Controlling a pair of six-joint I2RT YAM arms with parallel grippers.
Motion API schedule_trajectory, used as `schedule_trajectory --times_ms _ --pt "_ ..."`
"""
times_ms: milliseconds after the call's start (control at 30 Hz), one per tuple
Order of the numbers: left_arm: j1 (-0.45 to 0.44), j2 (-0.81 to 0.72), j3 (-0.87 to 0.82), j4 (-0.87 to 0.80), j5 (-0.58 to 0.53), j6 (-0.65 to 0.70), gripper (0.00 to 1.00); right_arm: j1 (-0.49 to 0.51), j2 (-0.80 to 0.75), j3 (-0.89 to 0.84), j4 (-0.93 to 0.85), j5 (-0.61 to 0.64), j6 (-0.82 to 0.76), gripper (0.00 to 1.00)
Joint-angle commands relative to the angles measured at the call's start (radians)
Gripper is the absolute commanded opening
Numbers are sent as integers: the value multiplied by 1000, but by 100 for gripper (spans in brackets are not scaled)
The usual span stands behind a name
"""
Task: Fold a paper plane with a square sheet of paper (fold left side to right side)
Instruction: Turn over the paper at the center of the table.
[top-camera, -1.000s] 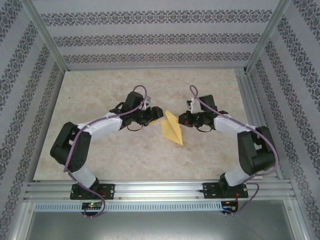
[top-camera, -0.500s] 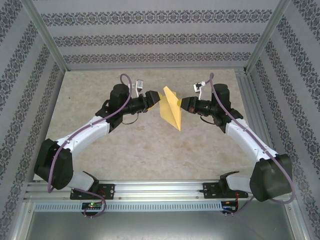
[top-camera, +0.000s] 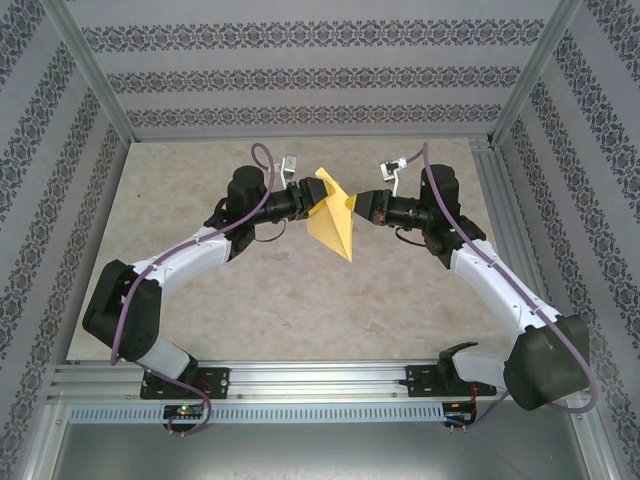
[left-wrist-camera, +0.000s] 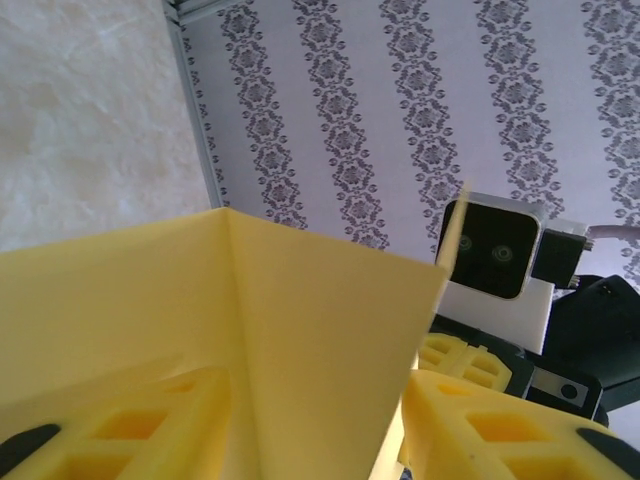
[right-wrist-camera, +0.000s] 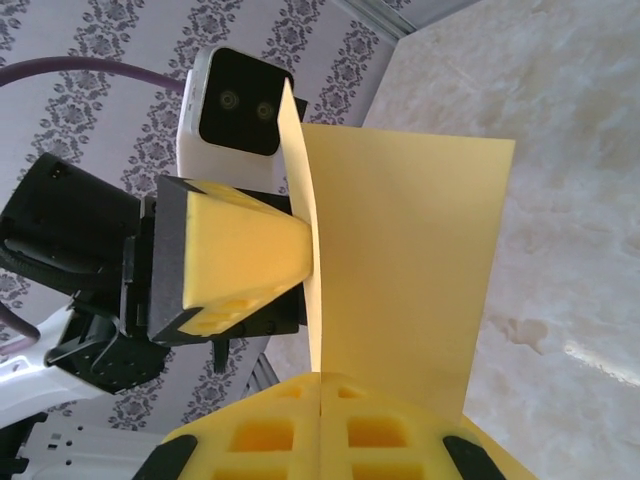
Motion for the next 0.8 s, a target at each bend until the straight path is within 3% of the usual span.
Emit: schedule_trajectory --times_ms 0,367,533,700,767 --pt "-10 -1 43 101 38 -6 46 13 8 29 57 -25 25 0" --pt "-12 -14 49 92 56 29 19 10 28 8 124 -24 91 0" --pt "-11 -23 43 85 53 35 9 -4 10 7 111 -22 95 7" --pt "-11 -27 43 77 41 35 4 -55 -49 15 -9 -1 34 31" --pt "-11 -32 41 73 30 35 4 -79 -89 9 -81 26 -15 50"
